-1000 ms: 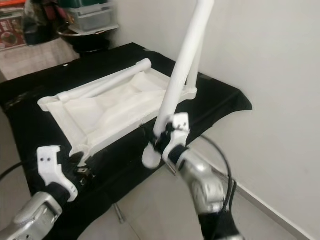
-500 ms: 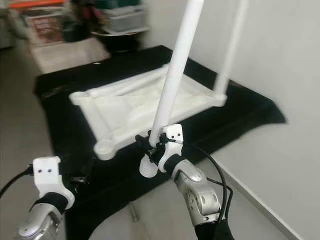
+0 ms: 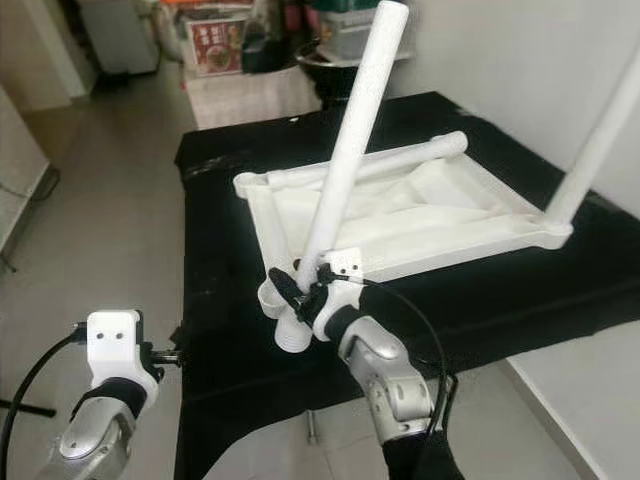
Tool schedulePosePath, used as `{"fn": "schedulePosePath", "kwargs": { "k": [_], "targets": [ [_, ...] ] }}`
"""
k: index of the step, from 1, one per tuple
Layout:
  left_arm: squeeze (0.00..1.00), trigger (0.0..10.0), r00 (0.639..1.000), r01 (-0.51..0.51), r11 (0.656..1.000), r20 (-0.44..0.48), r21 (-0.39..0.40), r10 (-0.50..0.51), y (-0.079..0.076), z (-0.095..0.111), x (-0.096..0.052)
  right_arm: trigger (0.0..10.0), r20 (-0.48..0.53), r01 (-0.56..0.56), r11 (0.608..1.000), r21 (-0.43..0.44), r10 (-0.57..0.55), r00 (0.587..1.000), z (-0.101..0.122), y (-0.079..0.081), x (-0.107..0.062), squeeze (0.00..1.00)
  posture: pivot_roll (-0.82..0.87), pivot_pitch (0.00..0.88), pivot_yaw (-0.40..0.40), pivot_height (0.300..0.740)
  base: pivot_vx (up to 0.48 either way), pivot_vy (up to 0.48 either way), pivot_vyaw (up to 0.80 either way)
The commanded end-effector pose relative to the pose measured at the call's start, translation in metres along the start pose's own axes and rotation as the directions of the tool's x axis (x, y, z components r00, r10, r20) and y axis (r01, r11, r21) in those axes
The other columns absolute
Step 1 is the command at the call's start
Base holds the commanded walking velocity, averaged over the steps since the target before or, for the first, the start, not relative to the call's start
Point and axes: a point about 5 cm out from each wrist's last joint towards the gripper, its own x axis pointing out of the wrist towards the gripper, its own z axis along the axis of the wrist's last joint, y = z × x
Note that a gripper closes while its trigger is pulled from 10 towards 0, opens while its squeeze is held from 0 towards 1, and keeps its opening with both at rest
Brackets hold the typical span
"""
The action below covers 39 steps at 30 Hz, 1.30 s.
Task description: Building children table
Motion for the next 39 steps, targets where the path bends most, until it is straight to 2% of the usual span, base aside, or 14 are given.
{"fn": "schedulePosePath", "kwargs": {
  "k": [1, 4, 16, 22, 39],
  "targets": [
    [0.00, 10.0, 1.000, -0.004, 1.000, 0.013, 0.010, 0.004, 0.0014, -0.0001, 0.0003, 10.0, 0.023, -0.019, 1.000, -0.002, 0.020, 1.000, 0.0031, 0.0032, 0.0039, 0.00, -0.03, 0.000, 0.041, 0.740, 0.000, 0.000, 0.80],
    [0.00, 10.0, 1.000, -0.005, 1.000, 0.016, 0.014, 0.004, 0.0010, 0.0000, 0.0008, 10.0, 0.025, -0.018, 1.000, 0.004, 0.018, 1.000, 0.0034, 0.0027, 0.0043, 0.00, -0.03, 0.000, 0.041, 0.740, 0.000, 0.000, 0.80],
    [0.00, 10.0, 1.000, 0.008, 1.000, 0.005, -0.001, -0.008, -0.0002, -0.0022, 0.0035, 10.0, 0.033, -0.011, 0.999, 0.032, 0.010, 0.999, 0.0041, 0.0005, 0.0058, 0.00, -0.03, 0.000, 0.039, 0.740, 0.000, 0.000, 0.00],
    [0.00, 10.0, 1.000, 0.021, 1.000, 0.013, -0.009, -0.021, -0.0013, -0.0014, 0.0041, 10.0, 0.031, -0.010, 0.999, 0.031, 0.009, 0.999, 0.0041, 0.0002, 0.0059, 0.00, -0.03, 0.000, 0.039, 0.740, 0.000, -0.432, 0.00],
    [0.00, 10.0, 0.999, 0.053, 0.997, 0.012, -0.064, -0.052, -0.0022, 0.0008, 0.0065, 10.0, 0.031, -0.013, 0.999, 0.029, 0.012, 0.999, 0.0053, -0.0001, 0.0070, 0.00, -0.03, 0.000, 0.035, 0.740, 0.000, 0.000, 0.00]
  ]
}}
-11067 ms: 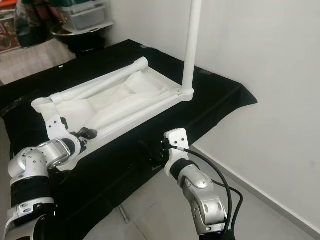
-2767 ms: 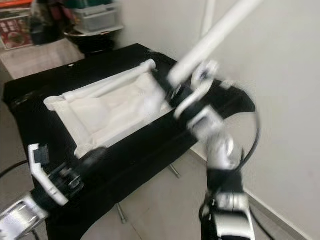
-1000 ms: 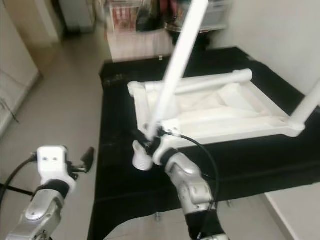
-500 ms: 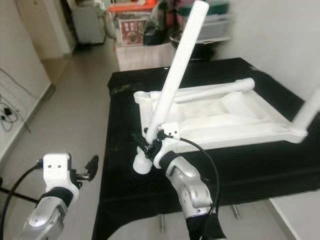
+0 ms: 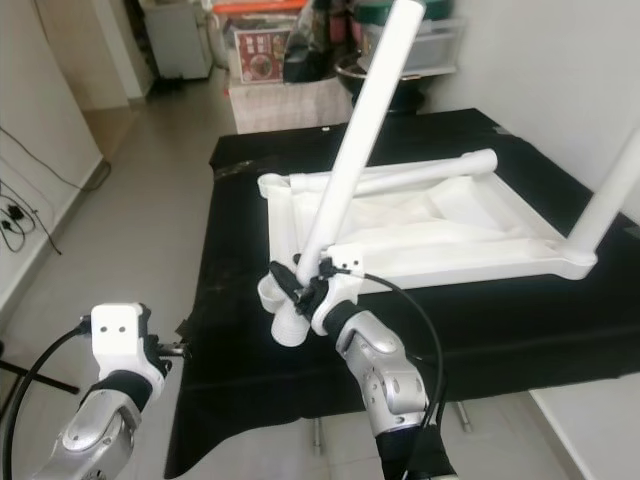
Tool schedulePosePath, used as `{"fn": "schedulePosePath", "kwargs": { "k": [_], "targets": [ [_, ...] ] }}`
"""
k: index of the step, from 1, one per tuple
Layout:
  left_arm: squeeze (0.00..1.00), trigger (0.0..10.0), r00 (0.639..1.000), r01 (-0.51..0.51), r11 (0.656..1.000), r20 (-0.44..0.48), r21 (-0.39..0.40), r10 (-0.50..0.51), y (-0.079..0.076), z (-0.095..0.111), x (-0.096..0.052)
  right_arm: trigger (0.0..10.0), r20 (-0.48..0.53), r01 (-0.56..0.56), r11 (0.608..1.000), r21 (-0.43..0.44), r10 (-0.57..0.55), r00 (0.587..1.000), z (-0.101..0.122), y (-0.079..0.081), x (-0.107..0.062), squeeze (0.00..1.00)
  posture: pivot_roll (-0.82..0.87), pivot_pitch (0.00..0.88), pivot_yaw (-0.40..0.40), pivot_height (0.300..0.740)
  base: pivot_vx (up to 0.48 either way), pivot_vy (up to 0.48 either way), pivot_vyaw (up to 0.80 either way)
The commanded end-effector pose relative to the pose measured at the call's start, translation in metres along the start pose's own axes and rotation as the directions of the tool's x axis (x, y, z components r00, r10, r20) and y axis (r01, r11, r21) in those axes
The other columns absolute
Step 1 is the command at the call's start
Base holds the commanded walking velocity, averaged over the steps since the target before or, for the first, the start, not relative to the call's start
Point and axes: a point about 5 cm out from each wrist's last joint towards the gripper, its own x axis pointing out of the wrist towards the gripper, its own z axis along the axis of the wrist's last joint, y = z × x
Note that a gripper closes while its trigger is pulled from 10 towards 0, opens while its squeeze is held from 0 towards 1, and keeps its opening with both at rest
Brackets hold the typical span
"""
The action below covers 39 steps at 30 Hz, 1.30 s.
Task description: Building children table
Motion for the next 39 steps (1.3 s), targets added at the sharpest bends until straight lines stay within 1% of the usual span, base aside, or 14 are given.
{"fn": "schedulePosePath", "kwargs": {
  "k": [1, 5, 10, 12, 16, 19, 20, 21, 24, 30, 31, 33, 35, 39],
  "targets": [
    [0.00, 10.0, 1.000, -0.014, 1.000, -0.009, -0.003, 0.014, 0.004, 0.000, 0.001, 10.0, 0.018, -0.014, 1.000, -0.019, 0.014, 1.000, 0.006, 0.003, 0.003, 0.00, -0.01, 0.000, 0.037, 0.740, 0.000, 0.000, 0.00],
    [0.00, 10.0, 1.000, -0.022, 1.000, -0.005, 0.000, 0.022, 0.005, 0.002, 0.002, 10.0, 0.029, -0.015, 0.999, -0.052, 0.016, 0.999, 0.010, 0.002, 0.005, 0.00, -0.01, 0.000, 0.036, 0.740, 0.000, 0.000, 0.00],
    [0.00, 10.0, 1.000, 0.007, 1.000, 0.002, -0.008, -0.007, 0.003, 0.004, -0.001, 10.0, 0.045, -0.015, 0.992, -0.122, 0.021, 0.999, 0.017, 0.000, 0.009, 0.00, 0.01, 0.002, 0.030, 0.740, 0.000, 0.000, 0.00],
    [0.00, 10.0, 0.999, 0.037, 0.999, 0.008, -0.015, -0.036, 0.000, 0.005, -0.004, 10.0, 0.060, -0.014, 0.991, -0.135, 0.022, 0.998, 0.022, -0.002, 0.011, 0.00, 0.01, 0.006, 0.028, 0.740, 0.000, 0.000, 0.00],
    [0.00, 10.0, 0.979, 0.205, 0.978, 0.010, -0.044, -0.205, -0.016, 0.008, -0.020, 10.0, 0.140, -0.101, 0.981, -0.166, 0.125, 0.982, 0.059, -0.004, 0.014, 0.00, 0.02, 0.020, 0.029, 0.740, 0.000, 0.000, 0.00],
    [0.00, 10.0, 0.973, 0.231, 0.972, 0.007, -0.049, -0.231, -0.019, 0.008, -0.022, 10.0, 0.147, -0.119, 0.976, -0.181, 0.147, 0.978, 0.065, -0.004, 0.013, 0.00, 0.02, 0.020, 0.029, 0.740, 0.000, 0.000, 0.00],
    [0.00, 10.0, 0.966, 0.257, 0.966, -0.005, -0.039, -0.258, -0.023, 0.007, -0.025, 10.0, 0.125, -0.150, 0.948, -0.282, 0.191, 0.974, 0.073, -0.001, 0.014, 0.00, 0.02, 0.025, 0.029, 0.740, 0.000, 0.000, 0.00],
    [0.00, 10.0, 0.965, 0.261, 0.965, -0.007, -0.037, -0.262, -0.023, 0.007, -0.025, 10.0, 0.111, -0.156, 0.933, -0.324, 0.201, 0.973, 0.074, 0.001, 0.015, 0.00, 0.02, 0.025, 0.029, 0.740, 0.000, 0.000, 0.00],
    [0.00, 10.0, 0.968, 0.252, 0.966, -0.008, -0.052, -0.252, -0.022, 0.005, -0.024, 10.0, 0.096, -0.159, 0.918, -0.363, 0.206, 0.974, 0.071, 0.006, 0.017, 0.00, 0.02, 0.027, 0.026, 0.740, 0.000, -0.270, 0.00],
    [0.00, 10.0, 0.969, 0.247, 0.968, -0.010, -0.042, -0.247, -0.023, 0.005, -0.025, 10.0, 0.083, -0.183, 0.917, -0.355, 0.226, 0.971, 0.064, 0.012, 0.017, 0.00, 0.02, 0.027, 0.026, 0.740, 0.000, -0.464, 0.61],
    [0.00, 10.0, 0.979, 0.206, 0.976, 0.011, -0.067, -0.206, -0.018, 0.007, -0.025, 10.0, 0.073, -0.210, 0.917, -0.339, 0.248, 0.966, 0.060, 0.016, 0.018, 0.00, 0.02, 0.025, 0.029, 0.740, 0.000, 0.000, 0.80],
    [0.00, 10.0, 0.982, 0.186, 0.979, 0.019, -0.079, -0.185, -0.015, 0.007, -0.024, 10.0, 0.073, -0.220, 0.919, -0.327, 0.257, 0.964, 0.059, 0.018, 0.018, 0.00, 0.02, 0.025, 0.029, 0.740, 0.000, 0.000, 0.80],
    [0.00, 10.0, 0.985, 0.175, 0.981, 0.022, -0.087, -0.173, -0.014, 0.008, -0.024, 10.0, 0.073, -0.227, 0.920, -0.319, 0.263, 0.962, 0.058, 0.018, 0.018, 0.00, 0.02, 0.025, 0.029, 0.740, 0.000, 0.000, 0.80],
    [0.00, 10.0, 0.982, 0.189, 0.979, -0.002, -0.071, -0.189, -0.015, 0.006, -0.023, 10.0, 0.066, -0.219, 0.915, -0.340, 0.255, 0.965, 0.059, 0.018, 0.019, 0.00, 0.02, 0.022, 0.031, 0.740, 0.000, 0.000, 0.00]
  ]
}}
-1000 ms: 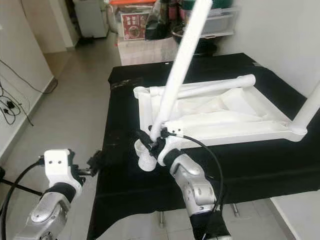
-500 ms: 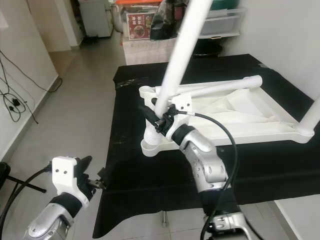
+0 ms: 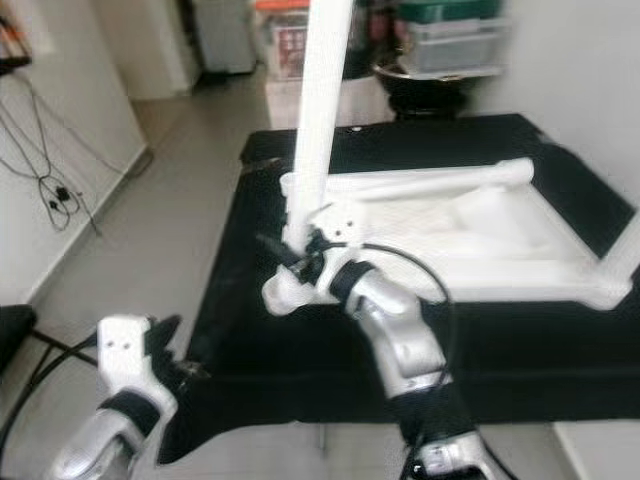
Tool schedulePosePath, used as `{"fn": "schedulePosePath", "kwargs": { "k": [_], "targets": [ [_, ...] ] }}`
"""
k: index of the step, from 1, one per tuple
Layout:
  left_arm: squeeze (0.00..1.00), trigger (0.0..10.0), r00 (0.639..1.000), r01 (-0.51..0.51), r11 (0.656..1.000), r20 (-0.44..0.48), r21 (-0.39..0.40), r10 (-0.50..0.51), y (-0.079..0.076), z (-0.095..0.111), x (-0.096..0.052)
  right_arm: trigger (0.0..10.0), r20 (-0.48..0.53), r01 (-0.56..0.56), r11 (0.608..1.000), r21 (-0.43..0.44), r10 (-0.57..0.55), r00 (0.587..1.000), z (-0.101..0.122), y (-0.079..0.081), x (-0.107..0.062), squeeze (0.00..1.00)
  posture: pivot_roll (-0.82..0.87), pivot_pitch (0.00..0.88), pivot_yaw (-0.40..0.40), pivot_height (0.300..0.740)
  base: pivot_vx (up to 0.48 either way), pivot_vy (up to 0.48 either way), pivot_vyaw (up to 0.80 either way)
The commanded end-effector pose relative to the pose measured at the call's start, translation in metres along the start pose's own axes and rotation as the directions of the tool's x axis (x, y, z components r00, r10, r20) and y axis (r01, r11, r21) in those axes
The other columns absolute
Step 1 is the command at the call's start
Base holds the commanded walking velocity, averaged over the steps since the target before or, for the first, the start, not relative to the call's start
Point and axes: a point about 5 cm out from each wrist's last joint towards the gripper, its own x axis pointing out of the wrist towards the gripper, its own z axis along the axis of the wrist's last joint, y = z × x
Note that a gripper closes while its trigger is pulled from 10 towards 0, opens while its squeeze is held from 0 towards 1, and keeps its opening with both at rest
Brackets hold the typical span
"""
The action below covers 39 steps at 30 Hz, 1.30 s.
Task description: Building children table
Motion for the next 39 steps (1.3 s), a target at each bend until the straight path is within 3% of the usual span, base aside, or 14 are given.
{"fn": "schedulePosePath", "kwargs": {
  "k": [1, 8, 13, 17, 24, 31, 34, 36, 38, 39],
  "targets": [
    [0.00, 10.0, 0.999, -0.016, 1.000, -0.034, 0.016, 0.016, 0.005, -0.004, -0.002, 10.0, 0.012, -0.020, 1.000, -0.018, 0.020, 1.000, 0.004, 0.004, 0.004, 0.00, 0.02, 0.022, 0.031, 0.740, 0.000, 0.000, 0.00],
    [0.00, 10.0, 0.999, -0.018, 1.000, -0.038, 0.012, 0.018, 0.006, -0.004, -0.002, 10.0, -0.004, -0.069, 0.996, -0.054, 0.069, 0.998, 0.003, 0.008, 0.002, 0.00, 0.02, 0.024, 0.033, 0.740, 0.000, 0.000, 0.80],
    [0.00, 10.0, 0.999, 0.014, 1.000, -0.045, 0.010, -0.013, 0.004, -0.004, -0.003, 10.0, -0.007, -0.039, 0.998, -0.052, 0.039, 0.999, 0.003, 0.006, 0.002, 0.00, 0.02, 0.034, 0.032, 0.740, 0.000, 0.000, 0.80],
    [0.00, 10.0, 0.996, 0.075, 0.997, -0.058, 0.004, -0.075, -0.001, -0.004, -0.005, 10.0, -0.025, 0.019, 0.998, -0.067, -0.021, 0.999, 0.002, 0.000, 0.004, 0.00, 0.02, 0.041, 0.034, 0.740, 0.000, 0.000, 0.00],
    [0.00, 10.0, 0.995, 0.079, 0.997, -0.069, 0.000, -0.079, -0.001, -0.001, -0.010, 10.0, -0.053, 0.059, 0.995, -0.086, -0.063, 0.997, 0.005, -0.009, 0.013, 0.00, 0.02, 0.082, 0.039, 0.740, 0.000, 0.000, 0.00],
    [0.00, 10.0, 0.991, 0.117, 0.993, -0.066, 0.033, -0.115, -0.011, 0.008, -0.020, 10.0, -0.060, 0.072, 0.994, -0.082, -0.077, 0.995, 0.021, -0.033, 0.023, 0.00, 0.04, 0.175, 0.037, 0.740, 0.000, 0.000, 0.00],
    [0.00, 10.0, 0.976, 0.210, 0.978, -0.055, -0.010, -0.210, -0.025, 0.014, -0.031, 10.0, -0.003, -0.194, 0.980, -0.033, 0.194, 0.981, 0.046, -0.039, 0.017, 0.00, 0.05, 0.244, 0.042, 0.740, 0.000, 0.000, 0.00],
    [0.00, 10.0, 0.968, 0.243, 0.970, -0.060, -0.022, -0.244, -0.030, 0.015, -0.036, 10.0, 0.028, -0.291, 0.956, -0.014, 0.292, 0.956, 0.057, -0.041, 0.013, 0.00, 0.05, 0.276, 0.046, 0.740, 0.000, 0.000, 0.00],
    [0.00, 10.0, 0.966, 0.252, 0.968, -0.062, -0.023, -0.253, -0.032, 0.016, -0.038, 10.0, 0.038, -0.313, 0.950, -0.004, 0.313, 0.949, 0.061, -0.042, 0.011, 0.00, 0.05, 0.276, 0.046, 0.740, 0.000, 0.000, 0.00],
    [0.00, 10.0, 0.961, 0.272, 0.962, -0.048, -0.014, -0.273, -0.038, 0.019, -0.043, 10.0, 0.059, -0.388, 0.921, -0.027, 0.389, 0.919, 0.074, -0.047, 0.011, 0.00, 0.06, 0.319, 0.052, 0.740, 0.000, 0.000, 0.00]
  ]
}}
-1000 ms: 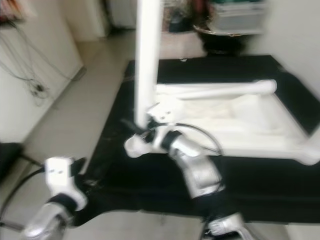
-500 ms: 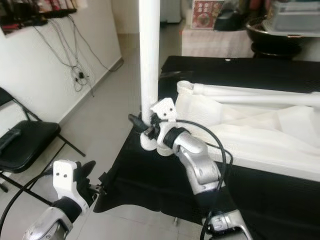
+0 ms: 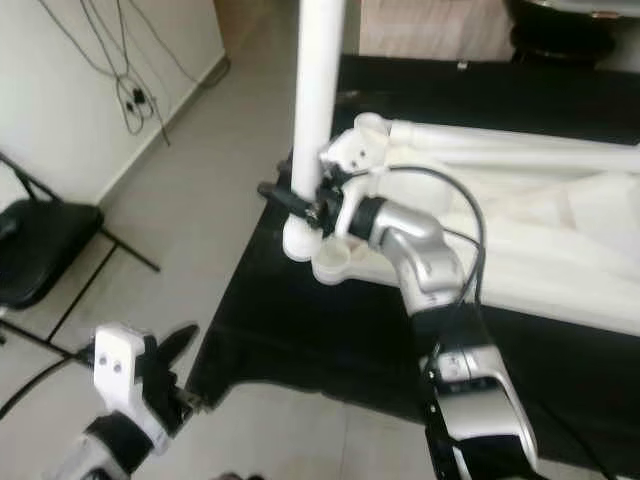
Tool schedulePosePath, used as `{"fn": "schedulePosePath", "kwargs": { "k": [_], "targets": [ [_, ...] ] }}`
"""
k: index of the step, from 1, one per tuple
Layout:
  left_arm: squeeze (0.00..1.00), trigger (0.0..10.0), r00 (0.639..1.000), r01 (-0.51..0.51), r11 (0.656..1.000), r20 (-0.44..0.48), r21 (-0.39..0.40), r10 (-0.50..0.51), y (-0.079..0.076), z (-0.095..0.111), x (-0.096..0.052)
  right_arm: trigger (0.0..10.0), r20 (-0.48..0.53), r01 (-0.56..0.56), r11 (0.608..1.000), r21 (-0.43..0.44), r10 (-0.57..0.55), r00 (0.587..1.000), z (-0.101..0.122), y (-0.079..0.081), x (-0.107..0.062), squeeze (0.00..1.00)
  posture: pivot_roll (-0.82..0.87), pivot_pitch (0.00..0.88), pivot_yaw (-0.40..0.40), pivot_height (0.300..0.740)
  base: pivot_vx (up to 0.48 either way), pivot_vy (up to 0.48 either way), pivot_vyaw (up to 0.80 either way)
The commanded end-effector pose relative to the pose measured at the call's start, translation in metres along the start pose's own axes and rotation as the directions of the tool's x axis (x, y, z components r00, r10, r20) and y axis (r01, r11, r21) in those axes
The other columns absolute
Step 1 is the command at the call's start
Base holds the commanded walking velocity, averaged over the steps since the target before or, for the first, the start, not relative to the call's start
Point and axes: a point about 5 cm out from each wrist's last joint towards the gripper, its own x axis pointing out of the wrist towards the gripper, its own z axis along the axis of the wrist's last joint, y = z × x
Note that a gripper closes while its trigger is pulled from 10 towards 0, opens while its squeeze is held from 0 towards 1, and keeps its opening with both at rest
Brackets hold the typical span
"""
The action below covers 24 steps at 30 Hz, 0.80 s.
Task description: Building children table
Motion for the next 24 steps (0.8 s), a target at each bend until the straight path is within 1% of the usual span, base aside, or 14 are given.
{"fn": "schedulePosePath", "kwargs": {
  "k": [1, 3, 4, 6, 7, 10, 11, 12, 13, 14, 15, 16, 18, 24],
  "targets": [
    [0.00, 10.0, 1.000, 0.028, 1.000, 0.001, 0.012, -0.028, -0.006, 0.003, -0.005, 10.0, 0.040, -0.085, 0.996, -0.006, 0.085, 0.996, 0.012, -0.001, 0.001, 0.00, 0.06, 0.319, 0.052, 0.740, 0.000, 0.000, 0.00],
    [0.00, 10.0, 0.999, 0.049, 0.998, 0.014, 0.031, -0.049, -0.011, 0.006, -0.005, 10.0, 0.056, -0.141, 0.990, -0.030, 0.143, 0.988, 0.020, -0.004, 0.002, 0.00, 0.07, 0.334, 0.058, 0.740, 0.000, 0.000, 0.00],
    [0.00, 10.0, 0.999, 0.049, 0.998, 0.014, 0.031, -0.049, -0.011, 0.006, -0.005, 10.0, 0.056, -0.141, 0.990, -0.030, 0.143, 0.988, 0.020, -0.004, 0.002, 0.00, 0.07, 0.334, 0.058, 0.740, 0.000, 0.000, 0.00],
    [0.00, 10.0, 0.997, 0.082, 0.996, 0.014, 0.043, -0.082, -0.017, 0.008, -0.007, 10.0, 0.068, -0.216, 0.975, -0.044, 0.219, 0.973, 0.028, -0.005, 0.006, 0.00, 0.09, 0.345, 0.064, 0.740, 0.000, 0.000, 0.00],
    [0.00, 10.0, 0.996, 0.092, 0.995, 0.013, 0.041, -0.092, -0.019, 0.008, -0.009, 10.0, 0.048, -0.273, 0.960, -0.069, 0.277, 0.960, 0.030, -0.002, 0.008, 0.00, 0.10, 0.350, 0.066, 0.740, 0.000, 0.000, 0.00],
    [0.00, 10.0, 0.995, 0.095, 0.995, 0.014, 0.037, -0.096, -0.021, 0.009, -0.011, 10.0, 0.031, -0.310, 0.947, -0.086, 0.313, 0.949, 0.030, 0.000, 0.010, 0.00, 0.10, 0.353, 0.068, 0.740, 0.000, 0.000, 0.00],
    [0.00, 10.0, 0.994, 0.104, 0.994, 0.012, 0.034, -0.105, -0.022, 0.009, -0.013, 10.0, 0.010, -0.355, 0.930, -0.098, 0.358, 0.934, 0.030, 0.003, 0.012, 0.00, 0.11, 0.357, 0.068, 0.740, 0.000, 0.000, 0.00],
    [0.00, 10.0, 0.994, 0.104, 0.994, 0.012, 0.034, -0.105, -0.022, 0.009, -0.013, 10.0, 0.010, -0.355, 0.930, -0.098, 0.358, 0.934, 0.030, 0.003, 0.012, 0.00, 0.11, 0.357, 0.068, 0.740, 0.000, 0.000, 0.00],
    [0.00, 10.0, 0.994, 0.110, 0.993, 0.009, 0.030, -0.111, -0.024, 0.010, -0.015, 10.0, -0.020, -0.396, 0.911, -0.115, 0.397, 0.918, 0.028, 0.005, 0.015, 0.00, 0.12, 0.366, 0.070, 0.740, 0.000, 0.000, 0.00],
    [0.00, 10.0, 0.994, 0.110, 0.993, 0.009, 0.030, -0.111, -0.024, 0.010, -0.015, 10.0, -0.020, -0.396, 0.911, -0.115, 0.397, 0.918, 0.028, 0.005, 0.015, 0.00, 0.12, 0.366, 0.070, 0.740, 0.000, 0.000, 0.00],
    [0.00, 10.0, 0.994, 0.111, 0.993, 0.010, 0.026, -0.111, -0.025, 0.011, -0.017, 10.0, -0.048, -0.441, 0.890, -0.118, 0.439, 0.897, 0.026, 0.008, 0.017, 0.00, 0.13, 0.367, 0.071, 0.740, 0.000, 0.000, 0.00],
    [0.00, 10.0, 0.994, 0.111, 0.993, 0.010, 0.026, -0.111, -0.025, 0.011, -0.017, 10.0, -0.048, -0.441, 0.890, -0.118, 0.439, 0.897, 0.026, 0.008, 0.017, 0.00, 0.13, 0.367, 0.071, 0.740, 0.000, 0.000, 0.00],
    [0.00, 10.0, 0.994, 0.111, 0.994, 0.010, 0.023, -0.111, -0.029, 0.013, -0.020, 10.0, -0.097, -0.485, 0.862, -0.145, 0.476, 0.874, 0.026, 0.006, 0.021, 0.00, 0.14, 0.370, 0.069, 0.740, 0.000, 0.000, 0.00],
    [0.00, 10.0, 0.994, 0.110, 0.994, 0.009, 0.021, -0.110, -0.033, 0.014, -0.023, 10.0, -0.114, -0.478, 0.861, -0.174, 0.465, 0.878, 0.034, -0.004, 0.019, 0.00, 0.15, 0.370, 0.068, 0.740, 0.000, 0.000, 0.00]
  ]
}}
